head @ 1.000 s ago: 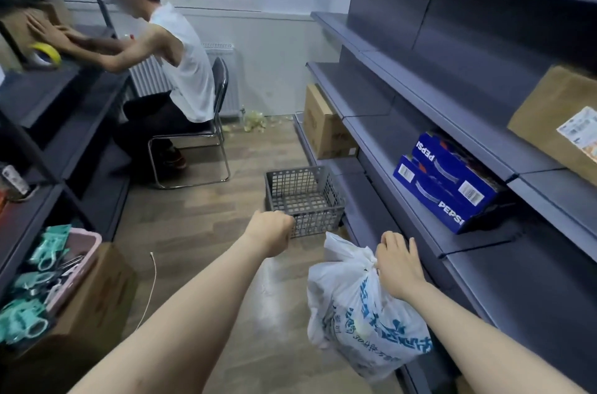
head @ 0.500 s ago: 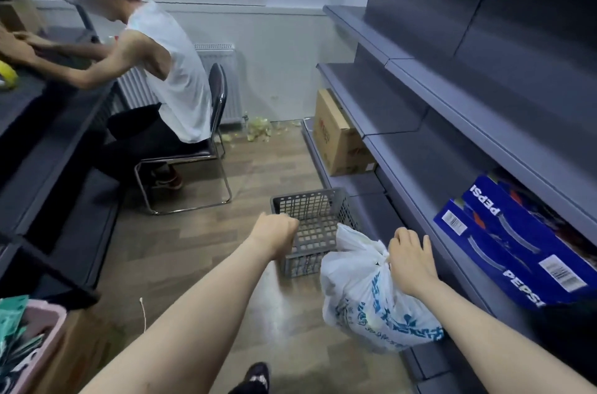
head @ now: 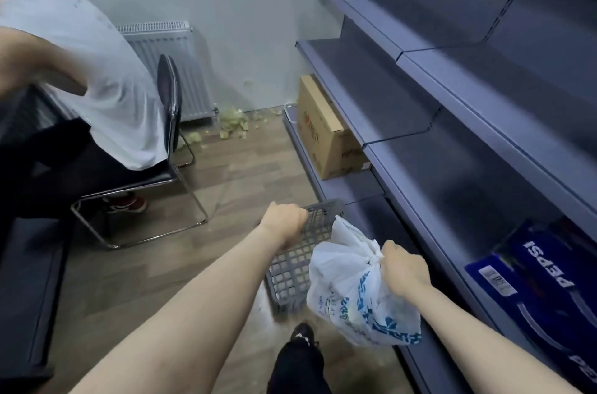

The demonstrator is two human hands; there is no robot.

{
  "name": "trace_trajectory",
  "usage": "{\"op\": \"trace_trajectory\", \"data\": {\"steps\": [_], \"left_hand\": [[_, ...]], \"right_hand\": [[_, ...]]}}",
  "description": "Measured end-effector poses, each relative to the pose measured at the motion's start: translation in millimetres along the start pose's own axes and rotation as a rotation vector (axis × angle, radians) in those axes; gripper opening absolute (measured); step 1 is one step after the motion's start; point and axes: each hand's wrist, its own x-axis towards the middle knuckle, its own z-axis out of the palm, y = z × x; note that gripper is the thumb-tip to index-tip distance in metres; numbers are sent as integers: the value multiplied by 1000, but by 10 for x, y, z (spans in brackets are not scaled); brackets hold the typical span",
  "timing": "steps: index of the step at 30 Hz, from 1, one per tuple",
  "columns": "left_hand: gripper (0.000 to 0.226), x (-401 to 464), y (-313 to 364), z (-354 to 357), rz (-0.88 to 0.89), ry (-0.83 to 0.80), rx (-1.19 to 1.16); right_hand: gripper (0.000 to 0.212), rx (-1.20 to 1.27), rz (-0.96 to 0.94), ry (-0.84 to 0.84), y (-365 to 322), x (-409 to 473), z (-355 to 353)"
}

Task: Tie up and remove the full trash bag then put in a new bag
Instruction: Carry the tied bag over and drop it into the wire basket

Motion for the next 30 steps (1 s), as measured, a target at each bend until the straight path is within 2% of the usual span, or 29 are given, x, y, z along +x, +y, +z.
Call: {"op": "trace_trajectory", "data": {"steps": [5, 8, 13, 18, 30], "left_hand": [[24, 889, -245, 43, 24, -63, -60], [27, 1349, -382, 76, 55, -88, -97], [29, 2011, -672, 251, 103, -167, -122], [25, 2574, -929, 527, 181, -266, -80], [20, 3463, -1298, 1449, 305, -308, -29]], "right_hand": [[11, 69, -22, -28, -97, 902, 39], [20, 101, 8, -24, -154, 1319, 83], [21, 155, 66, -19, -291, 1927, 206], [18, 261, 196, -3, -467, 2327, 326], [22, 571, 527, -57, -938, 3156, 912]]}}
